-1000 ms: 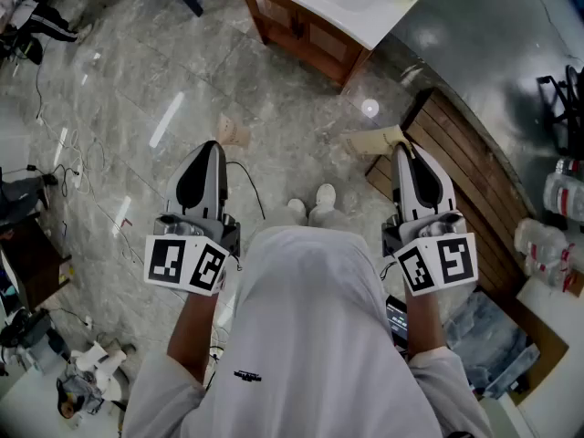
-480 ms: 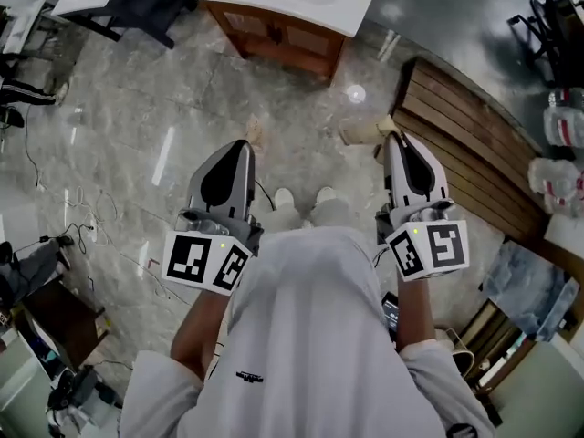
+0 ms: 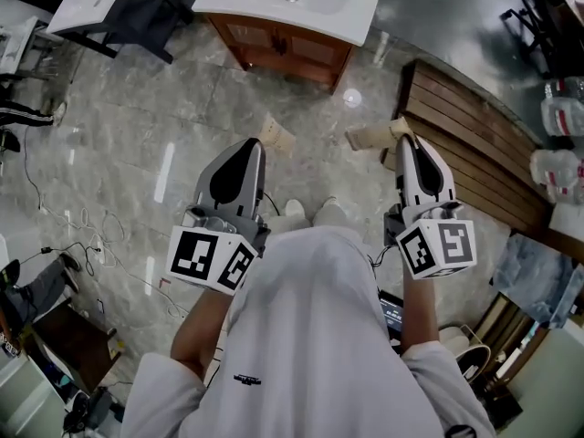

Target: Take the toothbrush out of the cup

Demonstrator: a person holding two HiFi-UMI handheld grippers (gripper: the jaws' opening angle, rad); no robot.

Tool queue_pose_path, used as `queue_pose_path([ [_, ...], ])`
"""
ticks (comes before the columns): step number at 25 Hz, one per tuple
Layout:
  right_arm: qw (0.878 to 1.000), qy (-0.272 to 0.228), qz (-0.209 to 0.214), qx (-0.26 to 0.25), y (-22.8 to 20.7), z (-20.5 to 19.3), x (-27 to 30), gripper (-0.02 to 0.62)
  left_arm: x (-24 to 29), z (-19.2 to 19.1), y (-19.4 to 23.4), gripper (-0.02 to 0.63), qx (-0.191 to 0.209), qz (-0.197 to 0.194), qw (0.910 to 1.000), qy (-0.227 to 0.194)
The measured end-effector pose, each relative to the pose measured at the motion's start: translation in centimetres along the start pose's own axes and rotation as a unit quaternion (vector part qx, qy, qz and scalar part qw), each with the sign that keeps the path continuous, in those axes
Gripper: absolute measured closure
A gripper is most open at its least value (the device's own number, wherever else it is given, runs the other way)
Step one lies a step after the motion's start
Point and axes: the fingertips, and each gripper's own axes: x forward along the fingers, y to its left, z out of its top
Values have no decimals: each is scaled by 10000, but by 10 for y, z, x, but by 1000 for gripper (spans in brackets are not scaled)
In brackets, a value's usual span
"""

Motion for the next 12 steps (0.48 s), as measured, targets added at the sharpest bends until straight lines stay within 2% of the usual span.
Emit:
queue_pose_path([
  [6,9996,114,-190,154,-4,-15,16,580,26,2,13,601,70,-238,9997,70],
  [12,9993,274,-109,228,-15,-17,53,580,66,3,33,601,5,-215,9995,234],
])
